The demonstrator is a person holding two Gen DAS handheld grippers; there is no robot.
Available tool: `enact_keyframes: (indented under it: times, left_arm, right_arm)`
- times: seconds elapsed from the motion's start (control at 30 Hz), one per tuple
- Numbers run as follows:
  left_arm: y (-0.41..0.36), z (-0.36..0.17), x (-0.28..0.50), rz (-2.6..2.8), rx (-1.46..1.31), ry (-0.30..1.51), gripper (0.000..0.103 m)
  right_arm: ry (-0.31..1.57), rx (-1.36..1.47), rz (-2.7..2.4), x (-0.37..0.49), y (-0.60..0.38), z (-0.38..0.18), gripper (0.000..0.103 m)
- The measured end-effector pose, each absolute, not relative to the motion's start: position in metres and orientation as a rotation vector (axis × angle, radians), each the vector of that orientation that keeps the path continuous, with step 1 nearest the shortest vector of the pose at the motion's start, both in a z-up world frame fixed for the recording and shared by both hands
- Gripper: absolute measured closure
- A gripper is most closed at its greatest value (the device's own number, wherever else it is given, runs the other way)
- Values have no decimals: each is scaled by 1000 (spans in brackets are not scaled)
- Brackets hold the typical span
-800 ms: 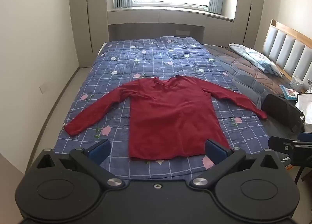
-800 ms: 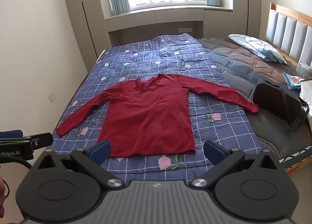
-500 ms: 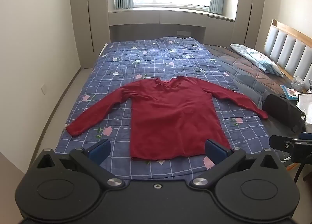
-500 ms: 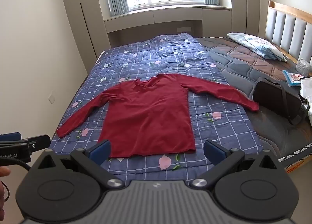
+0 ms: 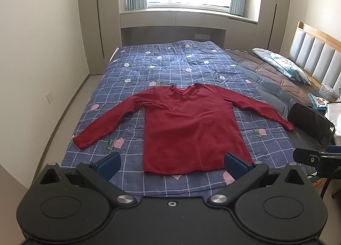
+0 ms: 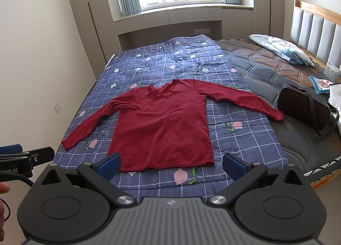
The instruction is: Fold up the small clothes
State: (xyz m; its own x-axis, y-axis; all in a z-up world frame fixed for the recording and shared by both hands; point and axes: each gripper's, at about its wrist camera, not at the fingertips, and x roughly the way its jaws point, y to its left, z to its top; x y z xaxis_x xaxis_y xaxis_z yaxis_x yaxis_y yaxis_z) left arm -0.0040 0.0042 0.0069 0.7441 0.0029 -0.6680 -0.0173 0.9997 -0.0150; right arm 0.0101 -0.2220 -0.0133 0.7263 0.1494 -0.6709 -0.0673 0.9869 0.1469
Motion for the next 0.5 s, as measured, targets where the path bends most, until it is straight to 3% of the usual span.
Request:
enact_keyframes:
  times: [0.5]
  left_arm:
    - [-1,4,0,7,-16,734,1]
  right_arm:
    - [751,121,110,12,-223,-10,0]
